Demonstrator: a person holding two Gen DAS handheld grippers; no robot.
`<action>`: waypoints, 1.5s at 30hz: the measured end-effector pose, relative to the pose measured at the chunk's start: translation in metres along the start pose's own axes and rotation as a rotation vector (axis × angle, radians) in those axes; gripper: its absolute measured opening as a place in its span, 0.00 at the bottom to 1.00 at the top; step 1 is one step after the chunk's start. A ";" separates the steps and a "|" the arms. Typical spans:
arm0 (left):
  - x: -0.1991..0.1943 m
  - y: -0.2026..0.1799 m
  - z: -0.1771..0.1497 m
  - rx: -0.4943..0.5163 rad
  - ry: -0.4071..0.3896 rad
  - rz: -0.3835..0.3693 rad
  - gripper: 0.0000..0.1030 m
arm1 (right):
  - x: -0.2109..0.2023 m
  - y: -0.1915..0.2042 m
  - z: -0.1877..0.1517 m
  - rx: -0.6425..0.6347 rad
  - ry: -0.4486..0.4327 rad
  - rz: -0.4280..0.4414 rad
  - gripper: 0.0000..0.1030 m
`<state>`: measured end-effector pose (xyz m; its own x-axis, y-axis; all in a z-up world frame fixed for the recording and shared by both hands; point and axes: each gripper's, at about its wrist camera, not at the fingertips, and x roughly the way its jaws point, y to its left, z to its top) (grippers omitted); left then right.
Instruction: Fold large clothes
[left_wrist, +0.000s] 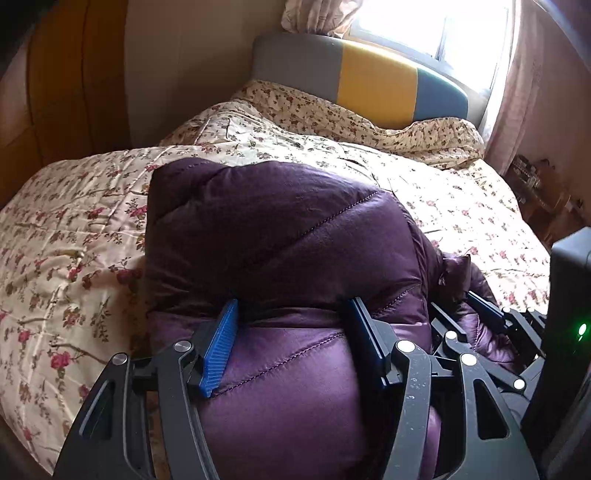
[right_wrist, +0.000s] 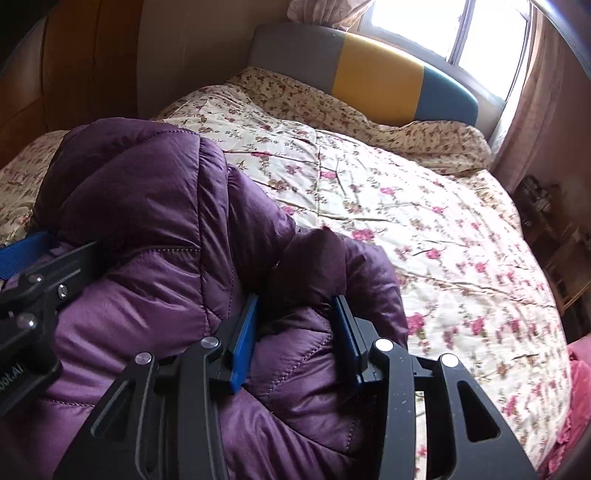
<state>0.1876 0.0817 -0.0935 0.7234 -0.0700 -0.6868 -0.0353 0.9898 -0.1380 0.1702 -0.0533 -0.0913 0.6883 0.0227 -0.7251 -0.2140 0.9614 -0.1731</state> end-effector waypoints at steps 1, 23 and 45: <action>0.003 0.000 -0.002 -0.002 -0.004 0.002 0.59 | 0.004 -0.002 -0.001 0.009 -0.001 0.016 0.38; -0.021 0.002 -0.008 -0.020 -0.075 0.046 0.74 | -0.023 -0.023 -0.002 0.101 -0.061 0.108 0.56; -0.104 0.014 -0.048 -0.141 -0.138 0.068 0.88 | -0.115 -0.033 -0.041 0.085 -0.085 0.127 0.64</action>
<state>0.0786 0.0974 -0.0579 0.8031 0.0239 -0.5954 -0.1766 0.9638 -0.1996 0.0695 -0.0992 -0.0293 0.7163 0.1650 -0.6780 -0.2458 0.9690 -0.0239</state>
